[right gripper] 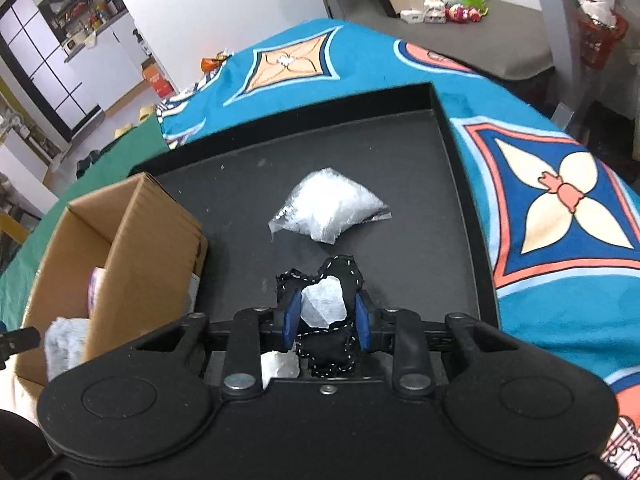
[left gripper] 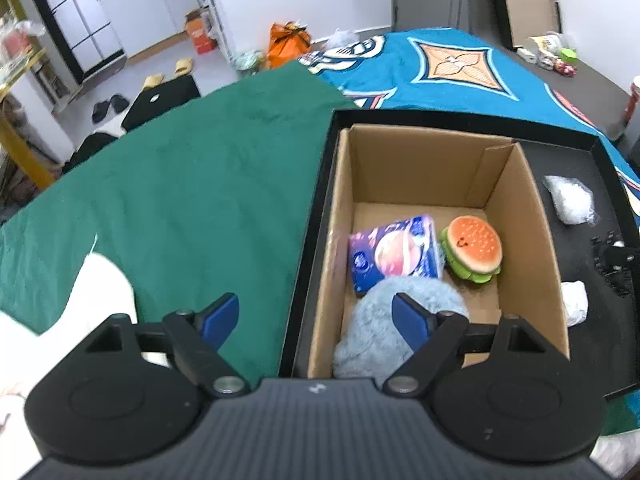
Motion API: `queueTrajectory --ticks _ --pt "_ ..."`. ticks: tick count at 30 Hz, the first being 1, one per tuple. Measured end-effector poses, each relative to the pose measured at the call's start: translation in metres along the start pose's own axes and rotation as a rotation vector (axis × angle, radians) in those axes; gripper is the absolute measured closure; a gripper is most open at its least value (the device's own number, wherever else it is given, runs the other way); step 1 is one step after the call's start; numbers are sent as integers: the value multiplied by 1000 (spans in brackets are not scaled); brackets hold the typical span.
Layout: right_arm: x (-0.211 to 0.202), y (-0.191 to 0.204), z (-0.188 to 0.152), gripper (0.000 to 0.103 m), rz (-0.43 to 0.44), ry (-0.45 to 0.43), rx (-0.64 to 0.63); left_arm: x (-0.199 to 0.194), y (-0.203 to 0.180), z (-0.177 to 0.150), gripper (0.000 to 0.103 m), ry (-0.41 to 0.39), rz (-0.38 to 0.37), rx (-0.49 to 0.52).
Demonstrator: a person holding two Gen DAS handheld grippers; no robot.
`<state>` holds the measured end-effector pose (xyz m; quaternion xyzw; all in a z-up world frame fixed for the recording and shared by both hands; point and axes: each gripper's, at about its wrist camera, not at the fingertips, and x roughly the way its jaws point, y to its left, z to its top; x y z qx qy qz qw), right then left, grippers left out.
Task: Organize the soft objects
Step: 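Carry the black beaded item into the box and release it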
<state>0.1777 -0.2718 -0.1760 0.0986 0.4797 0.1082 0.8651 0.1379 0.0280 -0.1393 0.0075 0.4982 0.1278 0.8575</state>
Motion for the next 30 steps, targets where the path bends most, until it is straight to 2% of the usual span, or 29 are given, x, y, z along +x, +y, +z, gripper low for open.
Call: queueTrajectory --ticks 11,22,26,30 --pt "-29 20 -12 74 -12 -44 -3 -6 0 -9 21 -48 -41 15" --pt "-49 50 -19 74 0 -76 -33 -6 15 -10 25 -53 -101 -45" --pt "-56 63 -16 74 6 -94 -49 -4 19 -12 32 -53 -118 -53" --pt "-61 76 -13 74 18 -108 -60 -2 18 -13 46 -52 -136 -41"
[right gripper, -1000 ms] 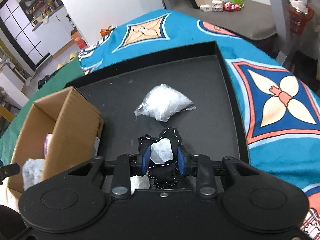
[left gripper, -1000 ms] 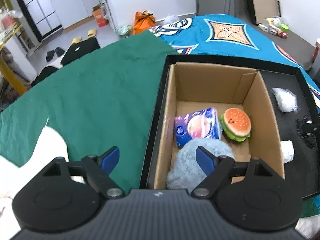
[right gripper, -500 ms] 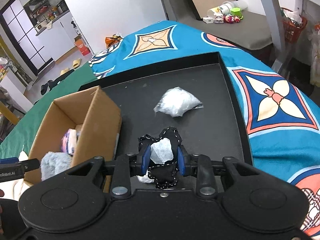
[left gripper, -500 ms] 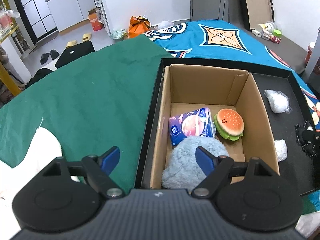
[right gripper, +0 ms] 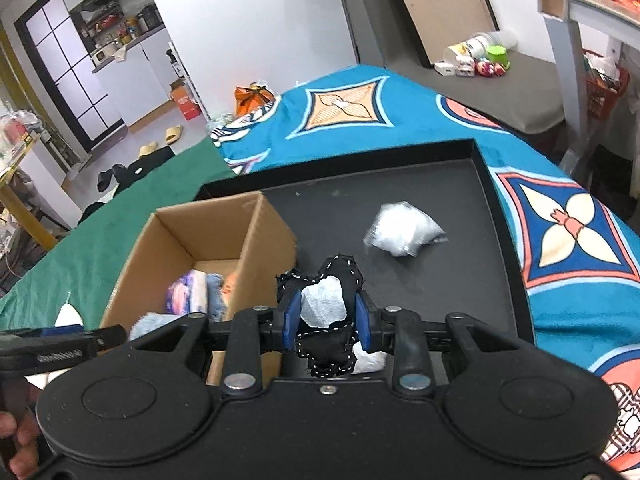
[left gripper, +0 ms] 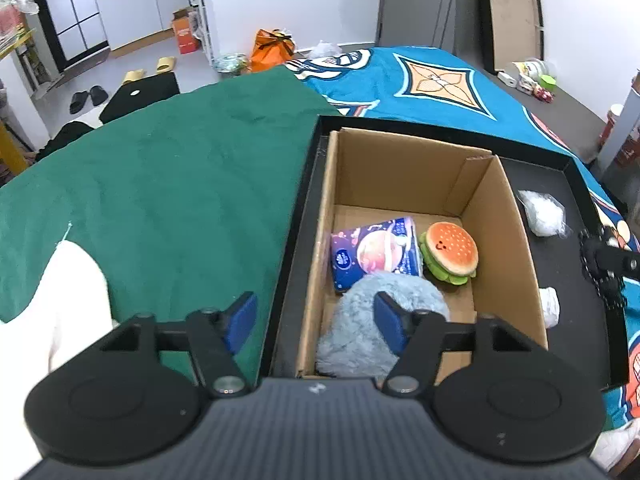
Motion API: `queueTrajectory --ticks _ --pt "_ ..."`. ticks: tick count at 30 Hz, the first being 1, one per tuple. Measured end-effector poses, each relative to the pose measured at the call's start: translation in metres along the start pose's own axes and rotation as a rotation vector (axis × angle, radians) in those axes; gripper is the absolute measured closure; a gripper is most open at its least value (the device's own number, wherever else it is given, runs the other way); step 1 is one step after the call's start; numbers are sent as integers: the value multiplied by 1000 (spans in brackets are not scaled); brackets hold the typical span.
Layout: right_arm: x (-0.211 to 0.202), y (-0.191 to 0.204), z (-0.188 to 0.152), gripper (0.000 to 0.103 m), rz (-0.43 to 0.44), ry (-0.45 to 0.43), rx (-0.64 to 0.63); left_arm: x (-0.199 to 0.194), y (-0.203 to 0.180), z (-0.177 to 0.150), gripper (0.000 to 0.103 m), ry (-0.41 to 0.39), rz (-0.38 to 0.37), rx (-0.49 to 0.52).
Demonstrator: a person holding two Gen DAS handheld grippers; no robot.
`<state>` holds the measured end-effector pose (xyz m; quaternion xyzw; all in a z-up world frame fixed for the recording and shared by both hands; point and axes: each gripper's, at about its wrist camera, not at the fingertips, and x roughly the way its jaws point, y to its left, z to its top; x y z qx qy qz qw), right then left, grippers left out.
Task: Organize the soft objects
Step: 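Carry the black beaded item into the box and release it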
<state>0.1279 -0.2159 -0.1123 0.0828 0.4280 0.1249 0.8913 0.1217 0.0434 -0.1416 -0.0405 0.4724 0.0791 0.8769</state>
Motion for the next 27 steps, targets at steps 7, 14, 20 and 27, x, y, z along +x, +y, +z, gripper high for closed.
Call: queueTrajectory --ticks 7,14,20,27 --pt "-1 24 8 74 32 -11 -24 6 5 -2 66 16 -42 -27" --pt "3 51 12 74 60 0 -80 12 12 -3 77 44 -91 -57" --pt "8 72 10 73 76 21 -108 16 16 -4 85 61 -90 -68" --pt "10 91 6 71 87 39 -135 20 17 -5 94 75 -59 -64"
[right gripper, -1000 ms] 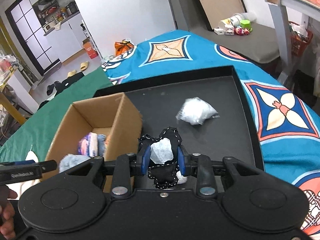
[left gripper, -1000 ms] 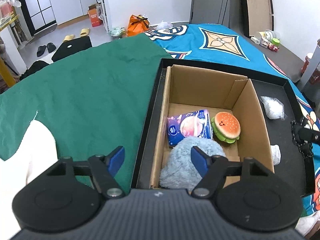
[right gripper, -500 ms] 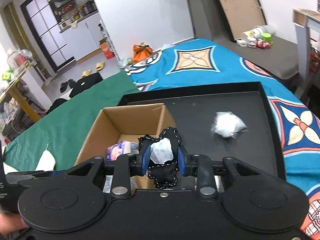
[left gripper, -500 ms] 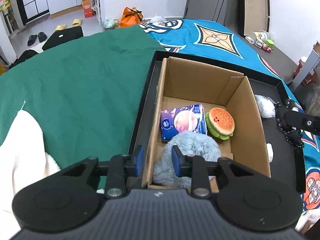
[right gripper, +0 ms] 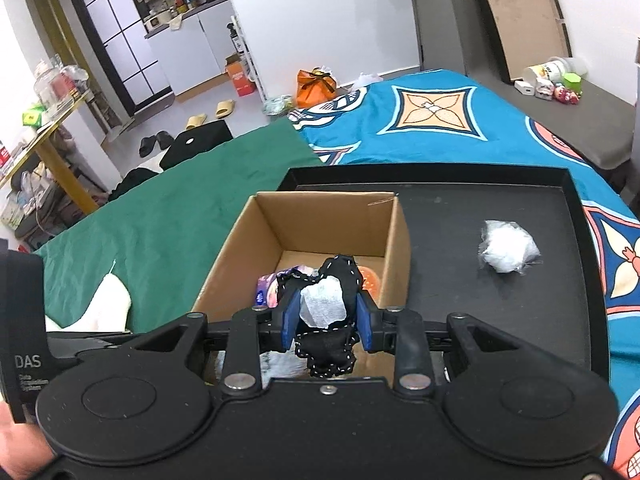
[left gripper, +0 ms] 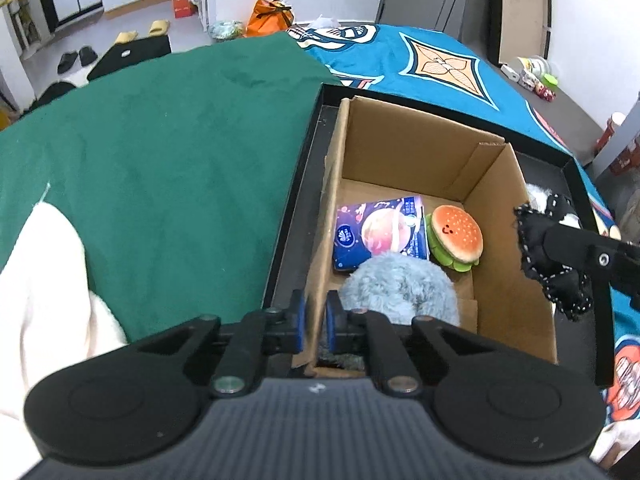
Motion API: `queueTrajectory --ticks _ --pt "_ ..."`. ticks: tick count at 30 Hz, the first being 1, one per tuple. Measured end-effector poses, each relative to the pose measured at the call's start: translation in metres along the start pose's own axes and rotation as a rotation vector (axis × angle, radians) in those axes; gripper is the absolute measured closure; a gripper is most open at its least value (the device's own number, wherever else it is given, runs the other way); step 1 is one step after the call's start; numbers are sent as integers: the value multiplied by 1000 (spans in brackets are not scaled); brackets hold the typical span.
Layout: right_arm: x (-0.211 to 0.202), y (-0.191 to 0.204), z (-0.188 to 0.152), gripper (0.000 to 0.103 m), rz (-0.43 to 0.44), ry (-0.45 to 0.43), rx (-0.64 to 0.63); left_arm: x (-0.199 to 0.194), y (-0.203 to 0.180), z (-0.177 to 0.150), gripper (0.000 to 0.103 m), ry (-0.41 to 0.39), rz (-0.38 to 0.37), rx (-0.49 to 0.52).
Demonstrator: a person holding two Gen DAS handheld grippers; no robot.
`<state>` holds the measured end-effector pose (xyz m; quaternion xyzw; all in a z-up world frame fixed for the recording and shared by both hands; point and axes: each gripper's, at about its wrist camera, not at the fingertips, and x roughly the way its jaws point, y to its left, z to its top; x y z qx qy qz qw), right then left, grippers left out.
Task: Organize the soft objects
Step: 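Carry the black beaded item into the box and release it, then move the right gripper to the small white tissue bundle and grasp it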
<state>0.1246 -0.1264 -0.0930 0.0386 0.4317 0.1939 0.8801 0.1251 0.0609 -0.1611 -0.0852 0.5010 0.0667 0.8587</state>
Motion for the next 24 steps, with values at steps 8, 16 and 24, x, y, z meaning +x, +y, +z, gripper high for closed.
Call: queueTrajectory --ticks 8,16,24 --pt "-3 5 -5 47 -9 24 -20 -3 6 1 94 0 -16 -34" --pt "-10 -17 -11 46 -79 31 -23 -10 3 0 91 -26 -10 -31" --pt "-12 -32 -13 40 -106 49 -81 -9 -1 1 88 -20 10 -24"
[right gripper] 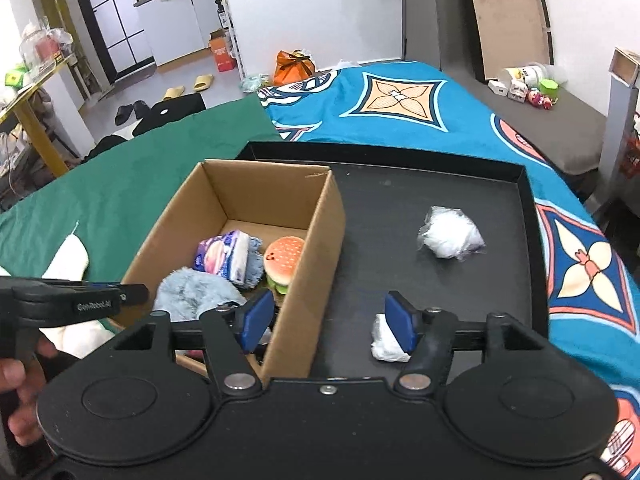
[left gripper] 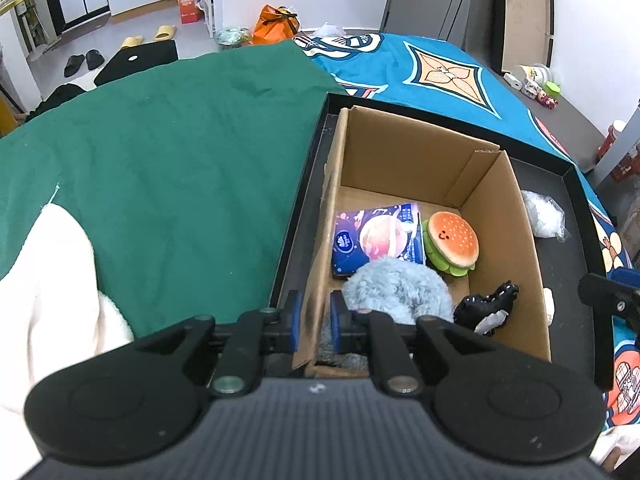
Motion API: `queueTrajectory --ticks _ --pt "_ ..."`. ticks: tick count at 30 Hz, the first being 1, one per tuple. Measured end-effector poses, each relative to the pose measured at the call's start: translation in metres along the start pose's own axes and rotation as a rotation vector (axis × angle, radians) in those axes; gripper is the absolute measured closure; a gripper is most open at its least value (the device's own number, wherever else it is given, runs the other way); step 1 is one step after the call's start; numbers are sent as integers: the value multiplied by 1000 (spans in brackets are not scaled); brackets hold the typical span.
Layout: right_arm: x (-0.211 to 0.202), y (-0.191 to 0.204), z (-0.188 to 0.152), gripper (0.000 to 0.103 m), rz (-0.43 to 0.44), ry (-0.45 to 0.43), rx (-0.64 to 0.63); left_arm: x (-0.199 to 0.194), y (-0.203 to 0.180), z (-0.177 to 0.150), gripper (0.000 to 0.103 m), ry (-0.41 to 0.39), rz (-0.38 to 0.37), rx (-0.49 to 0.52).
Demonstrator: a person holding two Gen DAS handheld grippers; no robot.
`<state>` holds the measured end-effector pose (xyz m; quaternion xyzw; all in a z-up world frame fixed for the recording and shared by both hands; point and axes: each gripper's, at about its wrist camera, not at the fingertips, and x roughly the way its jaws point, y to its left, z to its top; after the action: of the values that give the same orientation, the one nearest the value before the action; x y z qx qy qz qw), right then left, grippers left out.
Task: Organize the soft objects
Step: 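Move the right gripper to the small white tissue bundle and grasp it, then carry the white tissue bundle into the box and open the right gripper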
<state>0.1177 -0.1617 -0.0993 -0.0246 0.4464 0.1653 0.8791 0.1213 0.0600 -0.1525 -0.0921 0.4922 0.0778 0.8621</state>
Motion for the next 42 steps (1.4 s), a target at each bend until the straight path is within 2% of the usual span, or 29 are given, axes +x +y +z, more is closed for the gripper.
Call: queueTrajectory --ticks 2,6,8,15,23,34,36,39,42 --pt "0 -7 1 39 -8 0 -5 0 -1 0 82 -2 4 2" --pt "3 -25 1 39 -22 0 0 -1 -4 1 61 -10 9 11" --pt "7 -35 1 39 -34 5 5 0 -6 1 57 -12 21 16" --pt "25 -50 -12 38 -26 38 34 2 -15 1 49 -7 56 61" --pt "55 -62 -38 38 -8 90 88 4 -24 0 44 -16 114 98" --pt "84 -68 -42 39 1 109 93 10 -34 3 36 3 159 120" --pt "89 -71 -44 43 8 122 95 12 -36 4 35 9 165 126" --pt "94 -74 -47 59 6 138 97 13 -39 4 34 12 176 137" --pt "91 -76 -47 61 11 136 106 12 -40 3 34 7 182 144"
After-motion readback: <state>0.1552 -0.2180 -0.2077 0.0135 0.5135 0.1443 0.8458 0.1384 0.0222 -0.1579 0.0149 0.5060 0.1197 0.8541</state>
